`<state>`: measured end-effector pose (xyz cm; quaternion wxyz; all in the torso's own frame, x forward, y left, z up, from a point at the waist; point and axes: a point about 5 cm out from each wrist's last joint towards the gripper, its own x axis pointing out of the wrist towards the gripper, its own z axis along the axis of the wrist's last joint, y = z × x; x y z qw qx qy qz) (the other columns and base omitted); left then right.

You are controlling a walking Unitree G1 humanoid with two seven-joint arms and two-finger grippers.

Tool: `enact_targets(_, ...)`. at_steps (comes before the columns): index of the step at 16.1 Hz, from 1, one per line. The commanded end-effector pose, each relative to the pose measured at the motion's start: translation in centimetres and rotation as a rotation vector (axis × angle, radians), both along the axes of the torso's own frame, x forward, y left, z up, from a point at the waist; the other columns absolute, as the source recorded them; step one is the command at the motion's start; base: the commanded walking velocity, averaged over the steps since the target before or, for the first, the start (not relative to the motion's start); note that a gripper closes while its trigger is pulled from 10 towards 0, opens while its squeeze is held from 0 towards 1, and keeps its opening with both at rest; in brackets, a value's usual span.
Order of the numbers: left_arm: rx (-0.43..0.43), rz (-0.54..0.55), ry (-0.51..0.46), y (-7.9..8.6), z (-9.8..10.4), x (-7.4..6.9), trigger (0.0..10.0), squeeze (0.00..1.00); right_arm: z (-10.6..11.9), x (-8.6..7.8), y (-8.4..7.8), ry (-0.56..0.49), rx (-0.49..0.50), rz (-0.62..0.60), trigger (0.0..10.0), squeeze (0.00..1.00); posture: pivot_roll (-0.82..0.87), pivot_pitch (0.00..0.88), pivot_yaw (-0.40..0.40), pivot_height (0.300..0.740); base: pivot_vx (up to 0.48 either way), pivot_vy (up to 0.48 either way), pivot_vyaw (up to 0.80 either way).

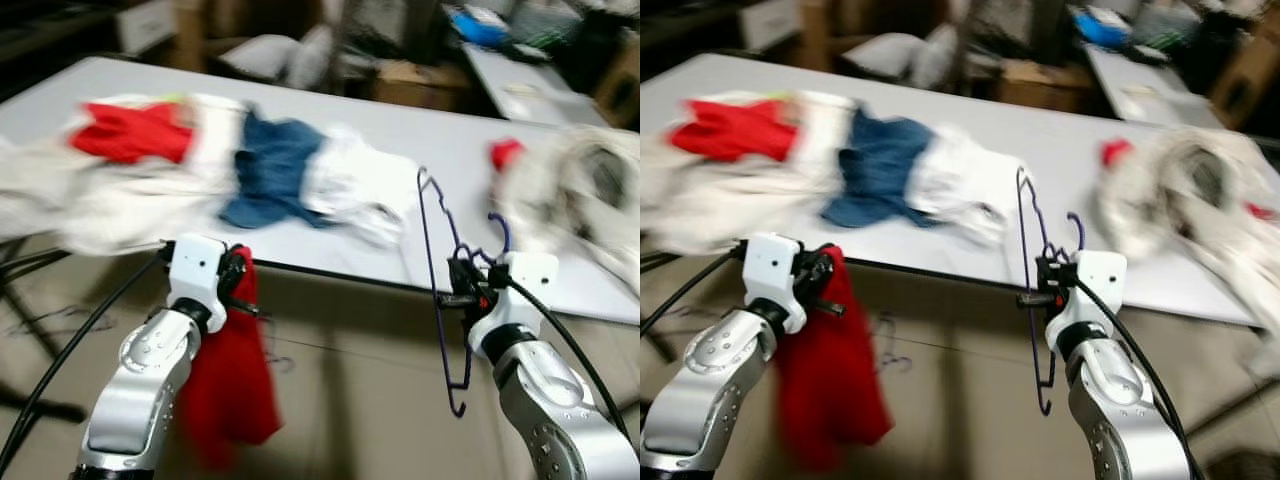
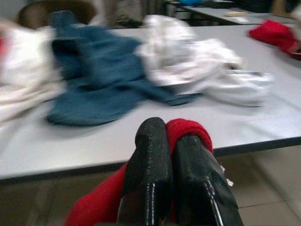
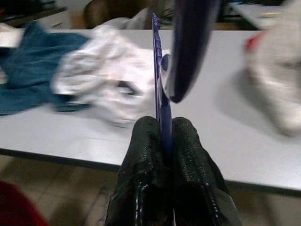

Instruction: Hang hanger

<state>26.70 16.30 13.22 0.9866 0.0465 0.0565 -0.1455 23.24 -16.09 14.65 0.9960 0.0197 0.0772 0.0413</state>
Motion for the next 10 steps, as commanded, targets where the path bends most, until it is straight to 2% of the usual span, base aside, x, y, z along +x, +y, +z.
enact_targets(1, -0.017, -0.038, -0.021, -1.23, 0.36, 0.10, 10.0, 0.00, -0.34, -0.13, -0.95, 0.017, -0.036, -0.026, 10.0, 0.00, -0.09, 0.000, -0.030, 0.740, 0.000, -0.480, -0.49)
enact_targets(2, -0.018, -0.037, -0.021, -1.20, 0.35, 0.08, 10.0, 0.00, -0.33, -0.15, -0.95, 0.016, -0.033, -0.023, 10.0, 0.00, -0.09, 0.000, -0.030, 0.740, 0.000, -0.480, -0.43)
enact_targets(6, -0.029, -0.036, -0.027, -1.22, 0.40, 0.07, 10.0, 0.00, -0.40, -0.14, -1.15, 0.018, -0.024, -0.032, 10.0, 0.00, -0.09, 0.000, -0.033, 0.740, 0.000, -0.435, 0.00)
enact_targets(8, -0.062, -0.024, -0.018, -1.19, 0.40, 0.21, 10.0, 0.00, -0.36, -0.13, -1.14, 0.017, -0.017, -0.025, 10.0, 0.00, -0.09, 0.000, -0.033, 0.740, 0.000, 0.000, 0.00)
enact_targets(10, -0.050, -0.031, -0.034, -1.24, 0.58, 0.33, 10.0, 0.00, -0.20, -0.08, -1.04, 0.008, -0.011, -0.015, 10.0, 0.00, -0.09, 0.000, -0.032, 0.740, 0.000, 0.000, 0.00)
